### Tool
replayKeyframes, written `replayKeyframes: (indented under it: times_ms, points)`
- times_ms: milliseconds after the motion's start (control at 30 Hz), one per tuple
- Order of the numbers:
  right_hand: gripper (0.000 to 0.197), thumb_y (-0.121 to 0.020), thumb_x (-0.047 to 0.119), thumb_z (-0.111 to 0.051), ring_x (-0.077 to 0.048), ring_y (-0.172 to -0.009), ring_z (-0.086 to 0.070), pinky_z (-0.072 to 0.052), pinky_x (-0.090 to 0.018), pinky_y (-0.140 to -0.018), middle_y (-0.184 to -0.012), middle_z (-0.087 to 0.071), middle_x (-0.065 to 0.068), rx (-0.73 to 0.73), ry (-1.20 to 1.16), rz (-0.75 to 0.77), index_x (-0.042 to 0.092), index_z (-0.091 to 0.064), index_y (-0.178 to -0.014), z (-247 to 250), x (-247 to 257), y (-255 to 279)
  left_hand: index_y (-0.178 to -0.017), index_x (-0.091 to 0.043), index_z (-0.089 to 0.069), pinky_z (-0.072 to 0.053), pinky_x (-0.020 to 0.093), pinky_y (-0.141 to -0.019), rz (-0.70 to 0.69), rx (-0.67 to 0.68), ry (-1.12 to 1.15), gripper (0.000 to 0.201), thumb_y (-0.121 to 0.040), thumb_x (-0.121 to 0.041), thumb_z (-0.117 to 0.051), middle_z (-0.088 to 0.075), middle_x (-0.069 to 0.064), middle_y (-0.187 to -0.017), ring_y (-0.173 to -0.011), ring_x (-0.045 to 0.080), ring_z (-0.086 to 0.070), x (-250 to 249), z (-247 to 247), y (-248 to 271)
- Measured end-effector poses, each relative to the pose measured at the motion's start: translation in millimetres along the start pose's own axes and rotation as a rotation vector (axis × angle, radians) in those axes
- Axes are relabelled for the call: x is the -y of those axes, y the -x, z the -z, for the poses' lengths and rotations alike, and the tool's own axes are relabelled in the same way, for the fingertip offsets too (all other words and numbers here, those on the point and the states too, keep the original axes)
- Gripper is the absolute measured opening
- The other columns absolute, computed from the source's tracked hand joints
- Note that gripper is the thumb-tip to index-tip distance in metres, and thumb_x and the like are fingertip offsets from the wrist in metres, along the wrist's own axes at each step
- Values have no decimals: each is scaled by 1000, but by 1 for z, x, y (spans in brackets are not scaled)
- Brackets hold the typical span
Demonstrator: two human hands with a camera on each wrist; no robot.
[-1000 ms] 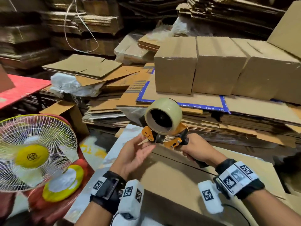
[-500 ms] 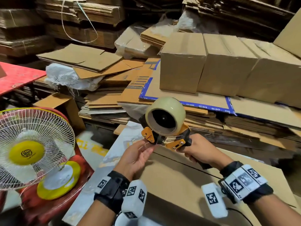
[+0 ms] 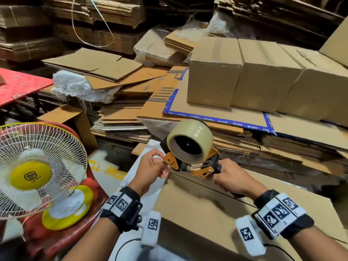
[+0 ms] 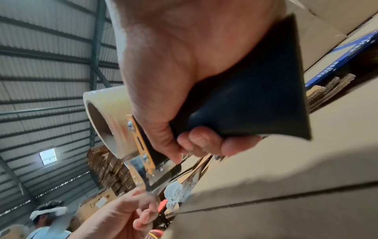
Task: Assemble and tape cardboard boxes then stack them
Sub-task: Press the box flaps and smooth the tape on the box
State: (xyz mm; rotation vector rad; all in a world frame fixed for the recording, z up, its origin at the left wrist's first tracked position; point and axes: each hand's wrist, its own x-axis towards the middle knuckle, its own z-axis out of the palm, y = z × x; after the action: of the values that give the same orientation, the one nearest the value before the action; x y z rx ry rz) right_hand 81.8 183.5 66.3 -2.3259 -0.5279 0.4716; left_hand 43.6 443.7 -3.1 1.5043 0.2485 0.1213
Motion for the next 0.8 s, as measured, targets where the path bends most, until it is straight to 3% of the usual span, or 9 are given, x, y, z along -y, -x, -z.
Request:
replayKeyframes:
  times_ms: [67,167,233,333,400,467,567,700,800]
  points:
    - [33,-87,35,-74,-7,-45,-49,-42,-29,-56,-51,-57,5,-19,37,-21,6,-64,-76,0,-5,1,-92,-5,-52,-41,28,-49,-47,-17,-27,13,-95,5,-58,-64,20,-66,-50,22,-53,9,9,-2]
    - [26,-85,31,-75,-5,-45,-49,-41,-28,-55,-49,-57,8,-43,88,-64,14,-62,-72,1,-11,-2,-91,-6,-51,-43,30,-52,-106,10,-107,13,-99,-7,-62,-65,22,-69,-55,22,-57,23,14,-8]
    - [26,-76,36,-73,-5,-46,-49,-41,-27,-54,-49,-57,9,-45,84,-82,14,-60,-70,-2,-10,-4,-92,-8,-52,-45,31,-55,-138,6,-148,12,-100,-9,-62,-66,18,-69,-57,23,-59,30,14,-11]
    - [49,-50,55,-56,-6,-49,-48,-37,-26,-53,-53,-57,8,-53,69,-93,12,-62,-72,-9,-9,-7,-91,-10,-54,-46,34,-57,-181,-30,-165,12,-100,-11,-62,-67,13,-69,-58,22,-58,39,16,-13]
    - [61,-46,62,-51,-13,-57,-49,-38,-30,-57,-62,-59,4,-68,82,-85,10,-64,-75,-11,-12,-13,-91,-11,-54,-46,35,-58,-198,-44,-161,12,-100,-11,-62,-67,13,-70,-58,23,-57,44,18,-14]
    - [56,-53,62,-58,-16,-61,-49,-38,-32,-58,-65,-59,2,-62,124,-84,10,-63,-73,-14,-15,-18,-90,-12,-54,-46,35,-57,-212,-55,-161,13,-99,-10,-63,-66,13,-69,-57,23,-56,50,21,-16]
    - [39,-75,50,-76,-19,-64,-55,-43,-36,-59,-69,-64,0,-54,194,-101,11,-66,-75,-21,-21,-23,-88,-12,-54,-47,35,-57,-238,-65,-185,14,-99,-9,-62,-65,12,-68,-56,25,-56,61,20,-19]
    - [32,-81,43,-79,-17,-64,-55,-43,-35,-59,-68,-64,3,-47,194,-135,18,-63,-69,-25,-26,-25,-88,-14,-54,-47,32,-60,-259,-51,-286,18,-98,0,-56,-63,9,-66,-57,16,-56,80,7,-17]
    - [29,-82,42,-79,-19,-69,-59,-48,-38,-63,-73,-66,0,-44,225,-145,17,-66,-75,-26,-25,-26,-99,-23,-58,-53,34,-68,-295,-19,-443,20,-97,-3,-53,-67,0,-77,-72,13,-63,87,-2,-19]
